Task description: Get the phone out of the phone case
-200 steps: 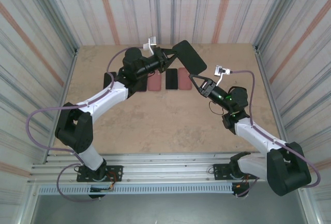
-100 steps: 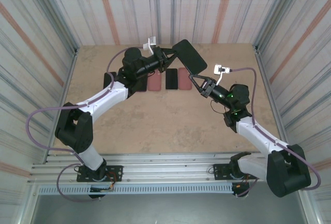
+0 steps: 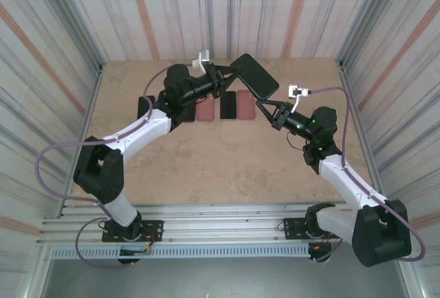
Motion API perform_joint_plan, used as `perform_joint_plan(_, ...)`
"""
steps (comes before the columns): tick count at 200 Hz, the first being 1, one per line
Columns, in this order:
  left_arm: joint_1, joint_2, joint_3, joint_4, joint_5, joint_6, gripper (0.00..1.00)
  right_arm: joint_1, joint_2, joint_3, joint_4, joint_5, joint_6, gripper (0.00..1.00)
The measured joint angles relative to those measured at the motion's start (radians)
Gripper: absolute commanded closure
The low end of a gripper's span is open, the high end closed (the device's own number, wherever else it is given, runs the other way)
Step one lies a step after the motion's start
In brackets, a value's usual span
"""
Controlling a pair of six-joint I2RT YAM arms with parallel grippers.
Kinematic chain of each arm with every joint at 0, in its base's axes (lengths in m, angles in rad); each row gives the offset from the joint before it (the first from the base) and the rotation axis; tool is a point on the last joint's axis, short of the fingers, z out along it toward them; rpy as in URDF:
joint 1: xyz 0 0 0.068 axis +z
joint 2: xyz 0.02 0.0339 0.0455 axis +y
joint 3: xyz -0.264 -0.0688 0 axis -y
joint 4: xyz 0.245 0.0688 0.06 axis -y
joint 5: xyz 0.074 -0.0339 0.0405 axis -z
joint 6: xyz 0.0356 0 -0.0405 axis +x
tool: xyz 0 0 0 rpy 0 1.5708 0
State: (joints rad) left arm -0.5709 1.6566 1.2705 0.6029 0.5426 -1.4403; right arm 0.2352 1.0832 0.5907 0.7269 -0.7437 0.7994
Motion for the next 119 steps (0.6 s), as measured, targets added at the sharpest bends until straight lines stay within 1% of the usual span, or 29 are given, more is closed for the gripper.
perform_joint_plan(28, 0.006, -0.006, 0.000, -0.024, 0.011, 0.045, 1.00, -0.002, 0.001, 0.000, -0.003, -0.016, 0.000, 0.80)
perform_joint_plan(49, 0.023, -0.026, 0.000, -0.050, 0.027, 0.100, 1.00, -0.014, -0.007, 0.000, -0.048, -0.017, -0.016, 0.70)
perform_joint_plan(70, 0.047, -0.050, 0.001, -0.076, 0.077, 0.169, 1.00, -0.034, -0.018, 0.001, -0.107, -0.018, -0.058, 0.64)
perform_joint_plan(93, 0.070, -0.068, 0.005, -0.127, 0.138, 0.281, 1.00, -0.039, -0.041, 0.023, -0.228, -0.040, -0.164, 0.57)
perform_joint_plan(119, 0.104, -0.069, 0.020, -0.189, 0.228, 0.430, 1.00, -0.039, -0.049, 0.090, -0.389, -0.081, -0.324, 0.55)
